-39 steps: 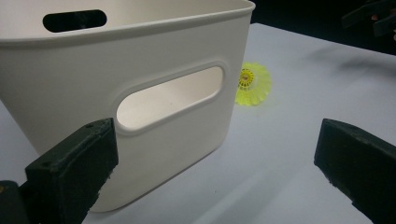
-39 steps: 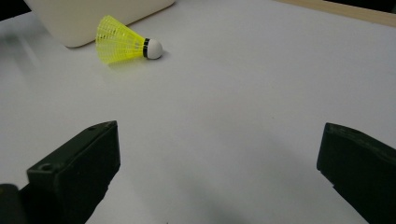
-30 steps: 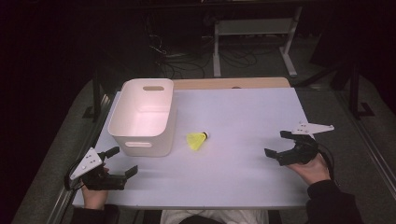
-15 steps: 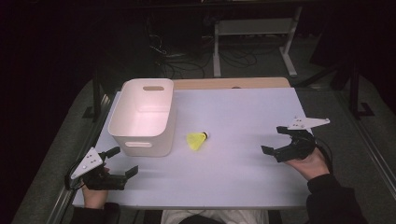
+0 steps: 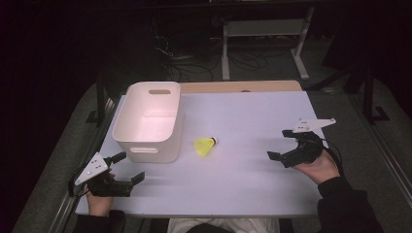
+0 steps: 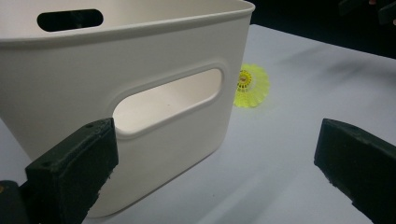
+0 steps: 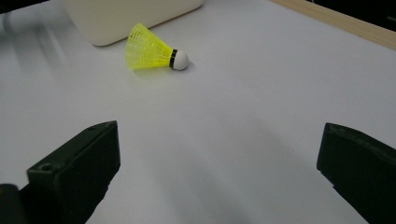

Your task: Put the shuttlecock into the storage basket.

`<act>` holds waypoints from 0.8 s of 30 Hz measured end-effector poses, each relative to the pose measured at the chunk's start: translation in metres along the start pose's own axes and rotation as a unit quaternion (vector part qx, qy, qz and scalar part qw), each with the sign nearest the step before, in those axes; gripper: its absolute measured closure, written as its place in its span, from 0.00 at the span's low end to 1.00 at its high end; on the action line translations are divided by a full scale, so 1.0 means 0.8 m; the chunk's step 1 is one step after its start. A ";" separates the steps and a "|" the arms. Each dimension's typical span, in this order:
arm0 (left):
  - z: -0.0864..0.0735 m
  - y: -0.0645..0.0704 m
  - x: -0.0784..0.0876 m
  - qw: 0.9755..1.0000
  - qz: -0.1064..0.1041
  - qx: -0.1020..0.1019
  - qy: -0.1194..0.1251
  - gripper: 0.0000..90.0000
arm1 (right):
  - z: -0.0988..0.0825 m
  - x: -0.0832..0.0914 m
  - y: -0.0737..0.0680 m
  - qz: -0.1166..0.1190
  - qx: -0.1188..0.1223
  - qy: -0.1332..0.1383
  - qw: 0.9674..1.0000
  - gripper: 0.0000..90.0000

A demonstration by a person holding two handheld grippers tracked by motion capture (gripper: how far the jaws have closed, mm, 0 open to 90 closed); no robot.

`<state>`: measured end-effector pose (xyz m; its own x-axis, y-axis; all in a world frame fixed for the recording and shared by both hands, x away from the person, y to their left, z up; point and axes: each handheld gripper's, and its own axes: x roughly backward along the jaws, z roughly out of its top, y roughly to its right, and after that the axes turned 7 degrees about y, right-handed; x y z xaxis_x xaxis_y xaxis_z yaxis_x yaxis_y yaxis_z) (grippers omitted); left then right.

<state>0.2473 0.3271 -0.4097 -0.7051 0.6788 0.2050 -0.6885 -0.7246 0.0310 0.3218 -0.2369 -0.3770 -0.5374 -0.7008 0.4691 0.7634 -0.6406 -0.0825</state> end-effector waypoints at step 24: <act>0.001 -0.001 -0.003 1.000 -0.004 0.001 0.005 0.00 | 0.016 -0.027 -0.005 0.021 0.014 -0.034 0.999 0.00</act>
<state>0.2498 0.3260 -0.4097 -0.7019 0.6853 0.1944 -0.6934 -0.7197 0.0335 0.3349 -0.2151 -0.3758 -0.4796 -0.7042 0.5236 0.7957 -0.6005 -0.0787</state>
